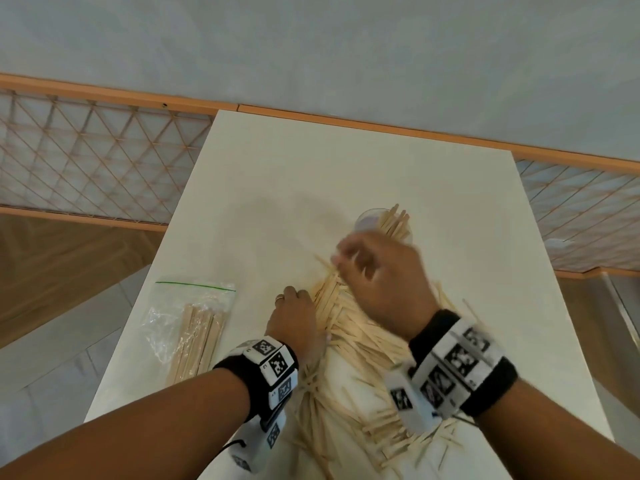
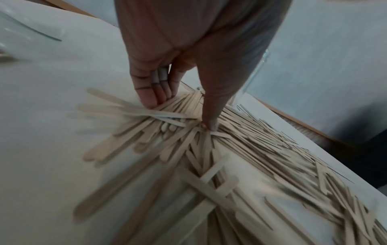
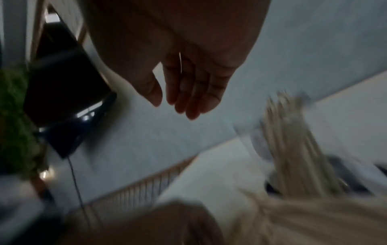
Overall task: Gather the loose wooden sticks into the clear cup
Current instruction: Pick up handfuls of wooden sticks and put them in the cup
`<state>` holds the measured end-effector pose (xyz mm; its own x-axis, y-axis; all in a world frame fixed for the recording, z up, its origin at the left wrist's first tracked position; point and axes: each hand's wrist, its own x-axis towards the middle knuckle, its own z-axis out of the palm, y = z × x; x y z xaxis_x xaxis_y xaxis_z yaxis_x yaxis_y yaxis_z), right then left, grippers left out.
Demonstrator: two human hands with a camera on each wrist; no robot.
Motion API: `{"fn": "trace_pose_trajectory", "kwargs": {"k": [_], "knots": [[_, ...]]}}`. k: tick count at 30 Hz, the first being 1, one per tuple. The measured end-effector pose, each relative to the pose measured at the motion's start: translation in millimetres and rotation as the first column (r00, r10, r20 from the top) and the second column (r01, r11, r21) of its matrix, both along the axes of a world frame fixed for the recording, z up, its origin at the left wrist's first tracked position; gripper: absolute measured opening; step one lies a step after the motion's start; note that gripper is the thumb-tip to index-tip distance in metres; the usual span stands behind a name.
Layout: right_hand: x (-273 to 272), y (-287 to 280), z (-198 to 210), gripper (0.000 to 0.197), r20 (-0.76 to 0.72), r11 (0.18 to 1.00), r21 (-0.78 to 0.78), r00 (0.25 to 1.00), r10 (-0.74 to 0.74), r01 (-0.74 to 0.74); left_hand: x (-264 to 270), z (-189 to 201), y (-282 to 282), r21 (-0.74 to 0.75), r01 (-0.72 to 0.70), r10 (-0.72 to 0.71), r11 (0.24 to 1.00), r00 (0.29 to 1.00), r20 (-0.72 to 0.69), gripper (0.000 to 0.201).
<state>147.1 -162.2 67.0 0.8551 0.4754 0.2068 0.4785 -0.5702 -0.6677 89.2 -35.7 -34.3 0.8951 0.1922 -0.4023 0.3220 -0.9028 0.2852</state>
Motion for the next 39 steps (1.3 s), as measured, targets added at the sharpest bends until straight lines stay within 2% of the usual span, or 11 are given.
{"fn": "trace_pose_trajectory", "kwargs": {"k": [2, 5, 7, 11, 18, 23, 26, 30, 33, 36, 39], "knots": [[-14, -10, -41, 0.023, -0.138, 0.964, -0.254, 0.990, 0.038, -0.073, 3, 3, 1, -0.017, -0.013, 0.012, 1.000, 1.000, -0.011, 0.063], [-18, -32, -87, 0.044, -0.156, 0.780, -0.623, 0.986, -0.058, -0.053, 8, 4, 6, -0.077, -0.029, 0.026, 0.997, 0.999, -0.036, 0.047], [-17, -37, -98, 0.052, -0.138, 0.724, -0.689, 0.985, -0.101, -0.022, 9, 6, 8, -0.089, -0.018, 0.013, 0.996, 0.999, -0.051, 0.040], [-9, -31, -103, 0.048, -0.088, 0.738, -0.674, 0.992, -0.090, 0.007, 13, 5, 8, -0.101, -0.041, 0.035, 0.994, 0.997, -0.062, 0.032], [5, -12, -104, 0.022, -0.193, 0.831, -0.554, 0.978, -0.074, -0.046, 18, 4, 14, -0.168, -0.097, 0.091, 0.981, 0.995, -0.042, 0.011], [8, -6, -105, 0.004, -0.252, 0.914, -0.407, 0.962, -0.102, -0.010, 20, 4, 27, -0.290, -0.167, 0.208, 0.942, 0.971, 0.116, 0.015], [5, -4, -104, 0.010, -0.279, 0.962, -0.273, 0.955, -0.105, 0.026, 21, 12, 34, -0.356, -0.199, 0.279, 0.913, 0.942, 0.188, 0.011], [8, 4, -96, 0.004, -0.374, 0.988, -0.132, 0.920, -0.119, 0.074, 23, 18, 34, -0.453, -0.275, 0.403, 0.848, 0.890, 0.213, 0.014], [8, 16, -93, 0.009, -0.474, 0.992, 0.029, 0.876, -0.092, 0.120, 25, 22, 27, -0.547, -0.302, 0.486, 0.780, 0.844, 0.226, 0.018], [6, 29, -87, 0.040, -0.505, 0.976, 0.127, 0.858, -0.092, 0.179, 28, 32, 18, -0.657, -0.297, 0.566, 0.692, 0.789, 0.239, 0.013], [7, 39, -84, 0.050, -0.557, 0.955, 0.164, 0.822, -0.118, 0.248, 31, 40, 14, -0.674, -0.294, 0.589, 0.678, 0.765, 0.259, 0.015]]}}
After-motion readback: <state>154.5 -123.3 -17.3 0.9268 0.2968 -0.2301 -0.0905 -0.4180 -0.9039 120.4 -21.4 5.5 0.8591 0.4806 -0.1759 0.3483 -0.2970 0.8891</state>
